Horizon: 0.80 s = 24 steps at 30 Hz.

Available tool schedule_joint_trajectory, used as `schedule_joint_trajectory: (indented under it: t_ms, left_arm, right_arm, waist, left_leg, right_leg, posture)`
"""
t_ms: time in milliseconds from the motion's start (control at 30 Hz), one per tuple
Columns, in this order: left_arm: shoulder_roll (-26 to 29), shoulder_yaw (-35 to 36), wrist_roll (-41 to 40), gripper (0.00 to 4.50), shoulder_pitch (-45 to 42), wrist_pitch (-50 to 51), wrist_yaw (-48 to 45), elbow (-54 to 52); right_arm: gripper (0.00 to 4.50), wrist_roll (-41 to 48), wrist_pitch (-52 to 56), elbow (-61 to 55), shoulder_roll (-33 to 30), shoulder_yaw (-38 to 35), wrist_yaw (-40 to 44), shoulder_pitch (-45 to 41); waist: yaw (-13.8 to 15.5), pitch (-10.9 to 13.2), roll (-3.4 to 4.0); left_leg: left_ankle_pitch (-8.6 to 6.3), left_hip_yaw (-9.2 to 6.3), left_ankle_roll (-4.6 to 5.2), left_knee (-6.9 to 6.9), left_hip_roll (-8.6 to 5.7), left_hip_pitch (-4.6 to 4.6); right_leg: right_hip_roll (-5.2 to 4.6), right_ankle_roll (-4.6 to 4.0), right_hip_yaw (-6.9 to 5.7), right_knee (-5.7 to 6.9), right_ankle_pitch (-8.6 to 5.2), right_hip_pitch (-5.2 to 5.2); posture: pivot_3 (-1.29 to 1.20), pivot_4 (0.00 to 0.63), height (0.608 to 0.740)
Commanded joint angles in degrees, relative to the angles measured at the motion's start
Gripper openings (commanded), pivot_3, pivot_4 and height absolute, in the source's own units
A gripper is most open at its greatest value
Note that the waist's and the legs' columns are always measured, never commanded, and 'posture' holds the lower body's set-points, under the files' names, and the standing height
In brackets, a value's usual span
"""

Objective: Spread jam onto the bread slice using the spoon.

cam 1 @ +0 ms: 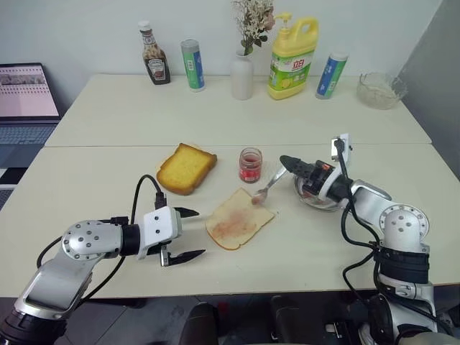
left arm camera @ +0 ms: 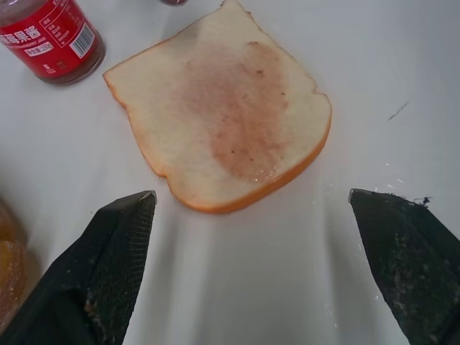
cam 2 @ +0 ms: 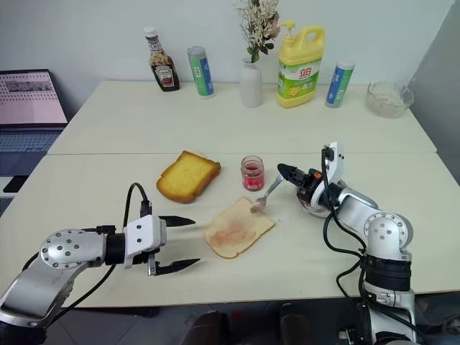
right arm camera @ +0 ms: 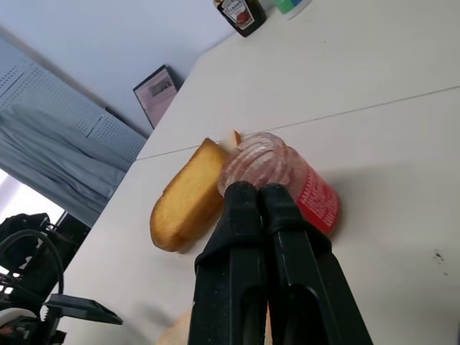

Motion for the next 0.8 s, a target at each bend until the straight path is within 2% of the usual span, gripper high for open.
schedule_joint_trajectory:
  t_ms: [33, 233, 367, 633, 800]
  left_arm:
    - [-0.1, 1.0, -0.4, 4.50, -0.5, -0.2, 0.2, -0.8]
    - [-0.1, 0.6, -0.3, 4.50, -2.0, -0.4, -0.1, 0.0]
    - [0.2, 0.8, -2.0, 4.50, -4.7, 1.8, -1.0, 0.1]
    - [-1.9, -1.4, -9.2, 4.50, -19.1, 11.2, -2.4, -3.5]
    - [-5.8, -6.3, -7.3, 4.50, -29.1, 11.5, -2.3, -0.7]
  right_arm:
    - [0.02, 1.9, 0.5, -3.4, 0.5, 0.0, -0.4, 0.5]
    - [0.02, 1.4, 0.1, -6.2, 2.3, 2.1, -0.9, 2.6]
    - [0.02, 4.0, -0.4, -7.5, 2.5, 0.0, -1.7, 1.8]
    - [0.02, 14.1, -3.0, -11.5, -1.8, -9.8, -7.2, 2.0]
    - [0.02, 13.9, -7.8, -11.6, -6.3, -15.6, -11.4, 3.1]
  waist:
    - [0.0, 0.0, 0.00]
    - [0.0, 0.0, 0.00]
    - [0.1, 0.0, 0.00]
    - [0.5, 0.0, -0.01]
    - [0.6, 0.0, -0.01]
  left_leg:
    - [0.00, 0.00, 0.00, 0.00, 0.00, 0.00]
    - [0.00, -0.01, 0.00, 0.00, 0.00, 0.00]
    - [0.00, 0.01, 0.00, 0.01, 0.00, 0.00]
    - [0.00, -0.01, 0.00, 0.04, -0.04, -0.04]
    - [0.00, -0.05, 0.00, 0.06, -0.05, -0.02]
  right_leg:
    - [0.00, 0.00, 0.00, 0.00, 0.00, 0.00]
    - [0.00, 0.00, -0.01, 0.00, 0.00, 0.00]
    - [-0.01, 0.00, 0.00, 0.00, 0.00, 0.00]
    - [-0.02, 0.03, -0.02, -0.03, 0.01, 0.03]
    - [0.01, 0.04, -0.03, -0.03, 0.01, 0.08]
  posture:
    - [0.00, 0.150, 0.740]
    - [0.00, 0.150, 0.740]
    - [0.00, 0.150, 0.740]
    - [0.00, 0.150, 0.740]
    - [0.00, 0.150, 0.740]
